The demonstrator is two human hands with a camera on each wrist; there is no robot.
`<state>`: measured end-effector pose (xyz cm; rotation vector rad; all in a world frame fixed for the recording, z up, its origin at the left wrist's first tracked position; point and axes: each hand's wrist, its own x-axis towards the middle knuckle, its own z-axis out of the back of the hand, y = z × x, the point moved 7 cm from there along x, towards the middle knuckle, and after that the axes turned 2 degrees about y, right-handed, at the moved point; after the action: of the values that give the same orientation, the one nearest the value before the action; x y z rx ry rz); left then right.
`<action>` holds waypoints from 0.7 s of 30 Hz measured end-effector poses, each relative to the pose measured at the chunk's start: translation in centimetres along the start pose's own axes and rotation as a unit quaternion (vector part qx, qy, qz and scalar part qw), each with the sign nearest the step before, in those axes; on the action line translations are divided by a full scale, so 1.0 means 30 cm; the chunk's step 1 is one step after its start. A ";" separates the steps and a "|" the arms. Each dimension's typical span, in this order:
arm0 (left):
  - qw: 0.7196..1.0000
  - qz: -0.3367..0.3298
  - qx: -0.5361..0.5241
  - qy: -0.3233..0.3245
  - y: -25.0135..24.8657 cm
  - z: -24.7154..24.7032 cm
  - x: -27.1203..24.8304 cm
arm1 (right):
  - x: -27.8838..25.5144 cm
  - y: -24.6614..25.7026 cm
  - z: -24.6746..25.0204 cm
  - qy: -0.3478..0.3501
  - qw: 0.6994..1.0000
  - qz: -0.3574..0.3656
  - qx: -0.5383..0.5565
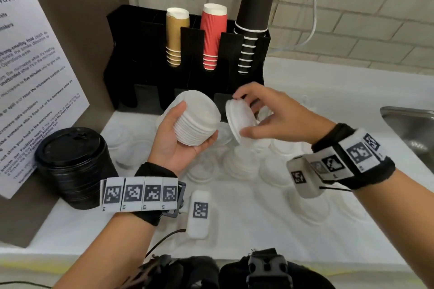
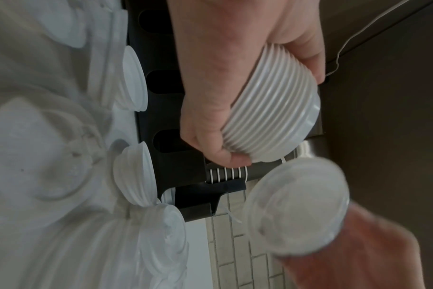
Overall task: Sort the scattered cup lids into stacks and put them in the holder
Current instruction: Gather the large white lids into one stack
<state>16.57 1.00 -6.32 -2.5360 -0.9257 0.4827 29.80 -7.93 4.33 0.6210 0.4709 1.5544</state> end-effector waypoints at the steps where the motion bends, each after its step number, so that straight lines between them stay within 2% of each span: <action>1: 1.000 0.005 0.004 0.006 0.003 -0.003 0.001 | 0.017 0.011 0.002 -0.019 0.999 0.003 0.026; 9: 0.998 0.023 0.047 0.032 -0.006 -0.032 -0.008 | 0.089 0.014 -0.056 -0.061 0.986 -0.031 0.150; 15: 0.993 0.008 0.113 0.024 -0.017 -0.031 -0.021 | 0.106 0.028 -0.086 -0.062 0.990 -0.029 0.120; 21: 0.991 0.025 0.122 0.048 -0.011 -0.032 -0.021 | 0.116 0.038 -0.079 -0.041 0.993 -0.030 0.106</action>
<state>16.37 0.57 -5.24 -2.3428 -0.7234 0.4531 27.35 -4.41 3.62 0.8228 0.5926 1.4272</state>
